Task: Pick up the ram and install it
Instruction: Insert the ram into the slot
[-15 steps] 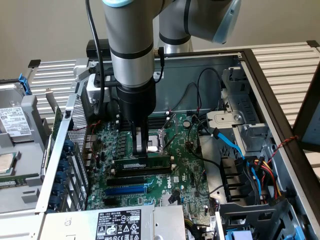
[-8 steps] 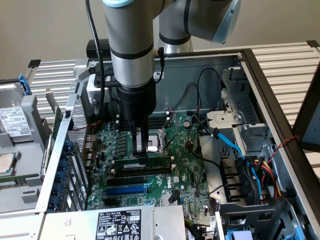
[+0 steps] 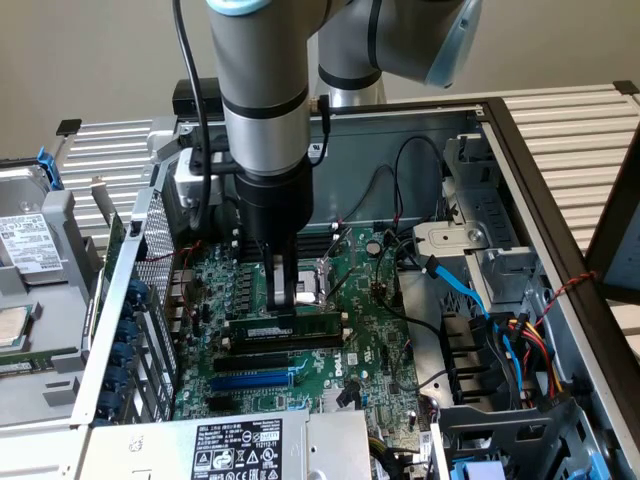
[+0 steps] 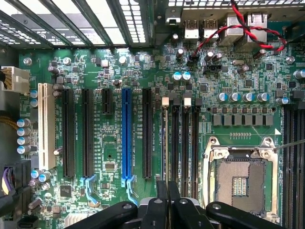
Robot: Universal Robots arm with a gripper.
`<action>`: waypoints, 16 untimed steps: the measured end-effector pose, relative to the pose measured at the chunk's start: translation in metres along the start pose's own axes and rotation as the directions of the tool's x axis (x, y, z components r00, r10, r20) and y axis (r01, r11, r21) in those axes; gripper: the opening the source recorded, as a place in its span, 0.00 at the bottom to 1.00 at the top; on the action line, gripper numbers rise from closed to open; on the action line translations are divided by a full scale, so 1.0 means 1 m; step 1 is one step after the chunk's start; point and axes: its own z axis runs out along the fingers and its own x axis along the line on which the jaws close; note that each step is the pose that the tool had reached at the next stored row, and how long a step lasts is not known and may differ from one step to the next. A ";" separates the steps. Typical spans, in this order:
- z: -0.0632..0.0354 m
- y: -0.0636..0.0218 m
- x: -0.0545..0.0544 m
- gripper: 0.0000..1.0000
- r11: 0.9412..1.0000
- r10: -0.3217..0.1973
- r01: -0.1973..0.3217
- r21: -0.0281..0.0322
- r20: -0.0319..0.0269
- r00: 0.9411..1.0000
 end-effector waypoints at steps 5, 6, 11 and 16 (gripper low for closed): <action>-0.0001 0.0000 0.000 0.12 1.000 0.000 0.000 0.000 0.000 1.000; 0.0000 -0.0001 0.000 0.12 1.000 0.000 0.000 0.000 0.000 1.000; 0.0016 -0.0001 0.000 0.12 1.000 0.000 0.000 0.000 0.000 1.000; 0.0016 0.0000 0.000 0.12 1.000 0.000 0.000 0.000 0.000 1.000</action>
